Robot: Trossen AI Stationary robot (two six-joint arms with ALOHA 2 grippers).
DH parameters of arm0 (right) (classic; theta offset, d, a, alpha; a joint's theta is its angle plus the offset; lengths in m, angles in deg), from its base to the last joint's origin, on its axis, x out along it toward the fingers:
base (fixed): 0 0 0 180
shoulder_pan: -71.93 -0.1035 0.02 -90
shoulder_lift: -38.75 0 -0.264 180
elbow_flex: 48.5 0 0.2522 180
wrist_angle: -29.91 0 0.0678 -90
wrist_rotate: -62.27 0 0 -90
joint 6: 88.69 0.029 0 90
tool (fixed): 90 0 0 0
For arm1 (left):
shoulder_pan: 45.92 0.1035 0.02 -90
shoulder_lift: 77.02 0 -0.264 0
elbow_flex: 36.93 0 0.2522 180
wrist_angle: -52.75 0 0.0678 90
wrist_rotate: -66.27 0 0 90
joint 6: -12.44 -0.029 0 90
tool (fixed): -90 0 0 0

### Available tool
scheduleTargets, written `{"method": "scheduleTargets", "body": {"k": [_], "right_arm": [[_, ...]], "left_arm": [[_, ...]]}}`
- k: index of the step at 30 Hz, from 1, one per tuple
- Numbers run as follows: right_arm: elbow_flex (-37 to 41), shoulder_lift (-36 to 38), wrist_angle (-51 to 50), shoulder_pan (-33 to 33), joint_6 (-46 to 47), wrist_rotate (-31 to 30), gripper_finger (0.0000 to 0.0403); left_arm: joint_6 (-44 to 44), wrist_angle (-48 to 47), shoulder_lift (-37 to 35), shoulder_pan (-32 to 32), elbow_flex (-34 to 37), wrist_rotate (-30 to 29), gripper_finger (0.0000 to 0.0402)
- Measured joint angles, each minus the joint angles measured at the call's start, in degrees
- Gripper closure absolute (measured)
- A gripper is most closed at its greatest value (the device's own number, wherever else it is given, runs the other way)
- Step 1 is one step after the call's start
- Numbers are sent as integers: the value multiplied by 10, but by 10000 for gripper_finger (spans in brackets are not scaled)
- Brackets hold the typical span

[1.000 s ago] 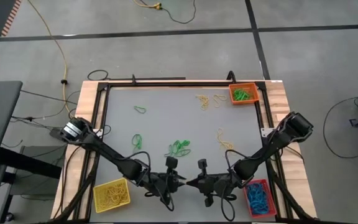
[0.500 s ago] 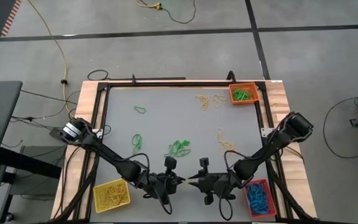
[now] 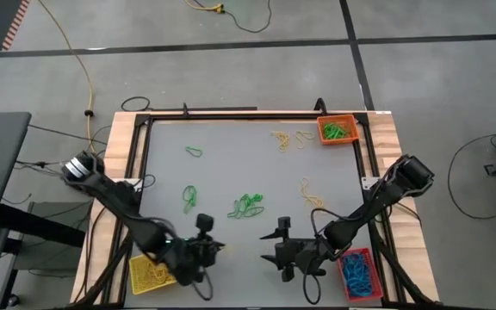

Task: Sort rubber bands into baskets
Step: Put the yellow rubber band into the yellow bin

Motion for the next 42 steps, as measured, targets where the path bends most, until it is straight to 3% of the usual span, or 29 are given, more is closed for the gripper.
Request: {"method": "scheduleTargets", "body": {"k": [9, 15, 24, 37, 42], "right_arm": [[0, 0, -2, 0, 13, 1, 121], [0, 0, -2, 1, 14, 2, 121], [0, 0, -2, 8, 17, 2, 121], [0, 0, -2, 7, 19, 3, 121], [0, 0, -2, 7, 19, 3, 121]], "left_arm": [[172, -170, -92, -105, 0, 64, 401], [358, -294, -115, -170, 0, 145, 401], [539, -322, -113, -252, 0, 219, 401], [557, -321, -22, -274, 0, 249, 401], [566, -333, 12, -267, 0, 266, 377]]}}
